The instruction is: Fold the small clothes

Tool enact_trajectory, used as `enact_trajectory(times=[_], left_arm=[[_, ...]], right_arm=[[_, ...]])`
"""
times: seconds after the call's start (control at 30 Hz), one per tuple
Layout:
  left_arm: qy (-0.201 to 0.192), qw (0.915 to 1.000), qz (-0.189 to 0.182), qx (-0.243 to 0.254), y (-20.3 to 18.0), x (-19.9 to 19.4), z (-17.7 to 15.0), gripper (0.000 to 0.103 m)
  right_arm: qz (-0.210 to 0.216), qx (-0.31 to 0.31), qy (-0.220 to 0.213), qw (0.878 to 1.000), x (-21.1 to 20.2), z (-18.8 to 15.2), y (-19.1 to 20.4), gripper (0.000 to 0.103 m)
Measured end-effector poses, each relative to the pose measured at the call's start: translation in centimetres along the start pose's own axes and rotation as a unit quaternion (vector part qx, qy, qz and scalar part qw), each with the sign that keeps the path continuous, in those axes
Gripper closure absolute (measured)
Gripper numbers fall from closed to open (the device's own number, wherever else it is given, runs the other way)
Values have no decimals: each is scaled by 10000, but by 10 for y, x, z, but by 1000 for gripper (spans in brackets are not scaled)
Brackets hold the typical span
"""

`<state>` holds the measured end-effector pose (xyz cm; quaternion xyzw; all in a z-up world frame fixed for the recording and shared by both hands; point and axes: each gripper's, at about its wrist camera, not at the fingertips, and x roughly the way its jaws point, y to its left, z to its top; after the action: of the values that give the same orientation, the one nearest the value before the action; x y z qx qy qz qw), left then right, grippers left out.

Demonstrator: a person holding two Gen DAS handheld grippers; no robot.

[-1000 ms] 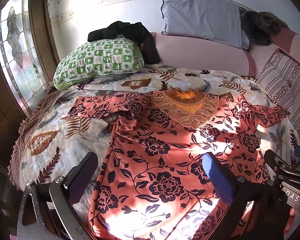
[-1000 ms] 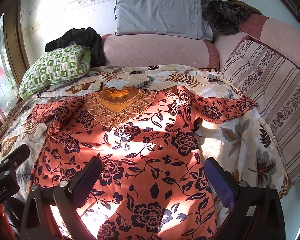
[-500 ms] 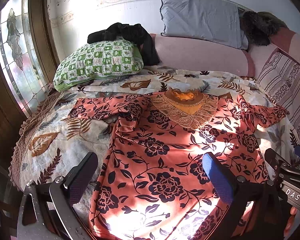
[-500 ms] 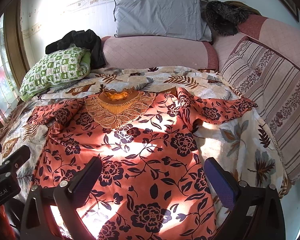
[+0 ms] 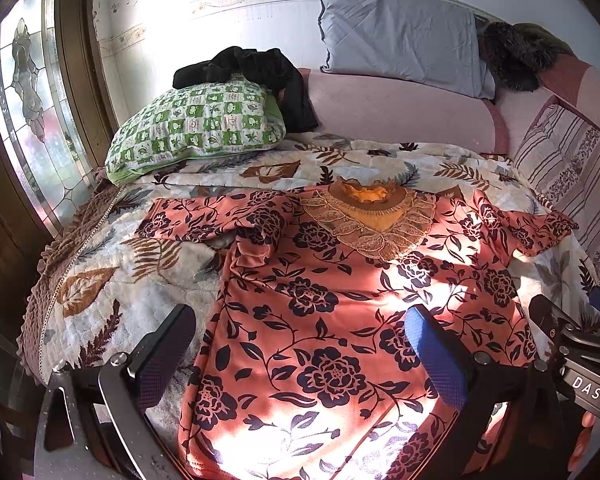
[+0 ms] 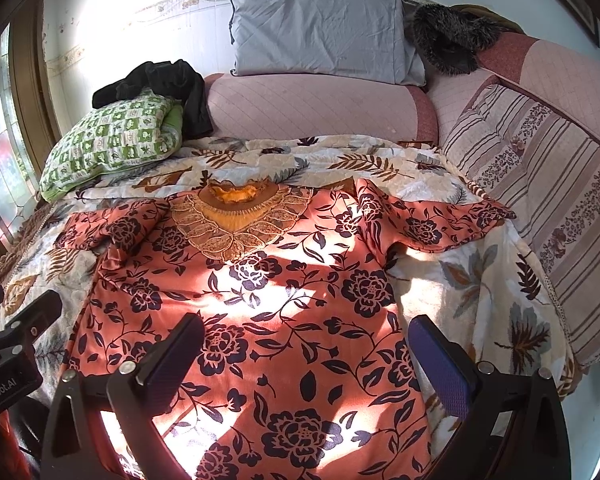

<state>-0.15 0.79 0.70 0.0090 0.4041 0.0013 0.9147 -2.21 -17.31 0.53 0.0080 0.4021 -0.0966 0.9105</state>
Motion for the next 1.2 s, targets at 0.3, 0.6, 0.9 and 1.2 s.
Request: enact_trajectory(times=[0.3, 0.6, 0.9, 1.2], left_arm=[[531, 9970, -131, -540, 42, 70, -22, 0], [641, 9925, -217, -1018, 63, 126, -17, 0], [789, 9901, 418, -1086, 88, 169, -9, 0], [1150, 9703, 1224, -1739, 172, 213, -38, 0]], right_arm=[[1440, 1950, 309, 9697, 42, -14, -98, 0], [1461, 4270, -187, 8922, 118, 26, -302, 0], [403, 4769, -113, 8780, 224, 90, -429, 24], [-208, 4159, 321, 9086, 283, 121, -436, 93]])
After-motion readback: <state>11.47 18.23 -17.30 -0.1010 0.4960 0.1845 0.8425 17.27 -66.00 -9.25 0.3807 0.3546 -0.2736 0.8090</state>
